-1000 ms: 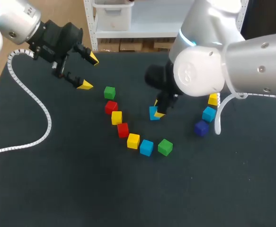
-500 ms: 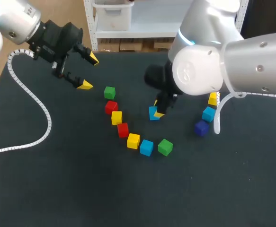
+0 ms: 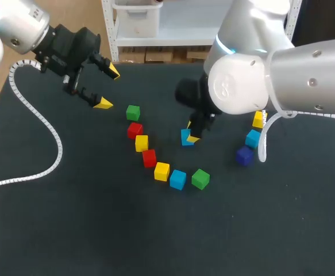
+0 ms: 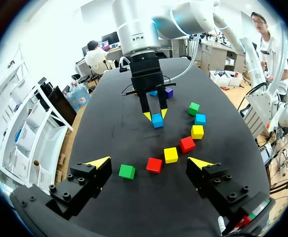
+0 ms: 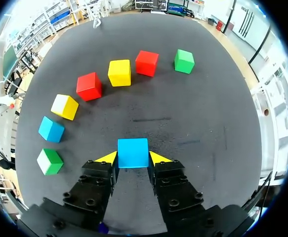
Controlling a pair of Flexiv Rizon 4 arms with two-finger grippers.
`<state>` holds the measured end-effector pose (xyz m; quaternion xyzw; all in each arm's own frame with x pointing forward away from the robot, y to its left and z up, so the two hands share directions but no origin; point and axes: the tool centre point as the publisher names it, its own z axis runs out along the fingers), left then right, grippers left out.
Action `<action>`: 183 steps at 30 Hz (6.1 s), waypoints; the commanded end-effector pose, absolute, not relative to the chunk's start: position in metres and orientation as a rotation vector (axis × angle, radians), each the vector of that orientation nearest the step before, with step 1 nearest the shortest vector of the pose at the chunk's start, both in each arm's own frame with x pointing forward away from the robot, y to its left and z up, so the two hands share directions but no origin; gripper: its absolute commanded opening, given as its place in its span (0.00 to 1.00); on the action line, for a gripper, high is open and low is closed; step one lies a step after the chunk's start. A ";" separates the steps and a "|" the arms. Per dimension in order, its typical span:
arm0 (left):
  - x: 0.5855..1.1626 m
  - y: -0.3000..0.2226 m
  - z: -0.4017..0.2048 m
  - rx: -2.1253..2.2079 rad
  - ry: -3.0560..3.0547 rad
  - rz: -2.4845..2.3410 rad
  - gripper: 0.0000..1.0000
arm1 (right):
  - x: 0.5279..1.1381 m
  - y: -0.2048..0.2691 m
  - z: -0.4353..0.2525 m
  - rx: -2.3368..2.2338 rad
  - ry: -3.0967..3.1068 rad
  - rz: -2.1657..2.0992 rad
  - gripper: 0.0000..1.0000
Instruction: Place the blue cubes, place green cubes on the blue cubes, place the yellow cubes on the green cubes, then place the red cubes on the yellow cubes, and place purple cube on the red cubes.
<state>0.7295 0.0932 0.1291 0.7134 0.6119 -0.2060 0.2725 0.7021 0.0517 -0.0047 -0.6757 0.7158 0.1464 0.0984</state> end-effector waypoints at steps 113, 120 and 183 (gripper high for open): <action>0.732 0.093 0.129 1.924 1.647 -0.557 1.00 | 0.686 -0.139 0.024 -2.741 1.113 0.637 1.00; 0.732 0.093 0.129 1.924 1.647 -0.557 1.00 | 0.703 -0.136 0.017 -2.759 1.043 0.634 1.00; 0.732 0.093 0.129 1.924 1.647 -0.557 1.00 | 0.699 -0.096 0.037 -2.320 1.664 0.584 0.00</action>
